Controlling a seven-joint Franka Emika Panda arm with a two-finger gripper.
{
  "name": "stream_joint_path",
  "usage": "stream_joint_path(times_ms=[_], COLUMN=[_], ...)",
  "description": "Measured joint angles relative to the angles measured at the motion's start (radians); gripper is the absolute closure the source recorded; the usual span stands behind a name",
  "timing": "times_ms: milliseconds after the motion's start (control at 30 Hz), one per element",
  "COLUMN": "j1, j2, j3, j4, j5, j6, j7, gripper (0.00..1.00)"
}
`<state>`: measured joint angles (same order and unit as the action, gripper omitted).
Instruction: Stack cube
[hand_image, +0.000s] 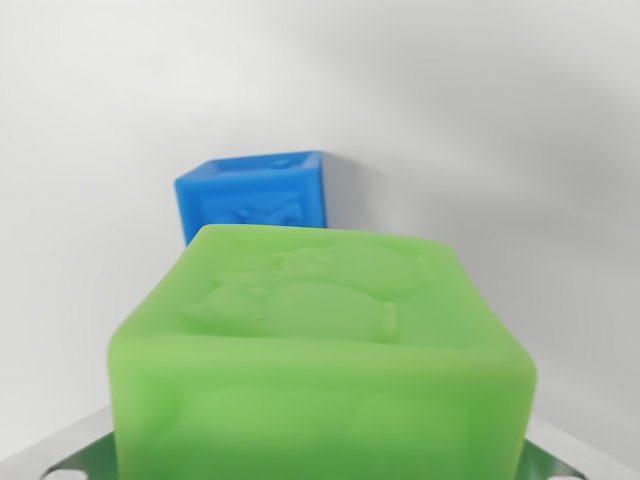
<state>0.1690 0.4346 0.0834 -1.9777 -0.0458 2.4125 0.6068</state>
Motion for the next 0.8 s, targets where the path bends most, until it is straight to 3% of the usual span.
stream_joint_path(times_ms=[433,800], j1=[0.026,0.032], j2=[-0.010,0.044], j3=[0.012,0.008], j4=[0.002,0.001], j5=[-0.005,-0.011], j6=[-0.013,0.034], j7=[-0.050,-0.054], gripper=[1.00,1.00])
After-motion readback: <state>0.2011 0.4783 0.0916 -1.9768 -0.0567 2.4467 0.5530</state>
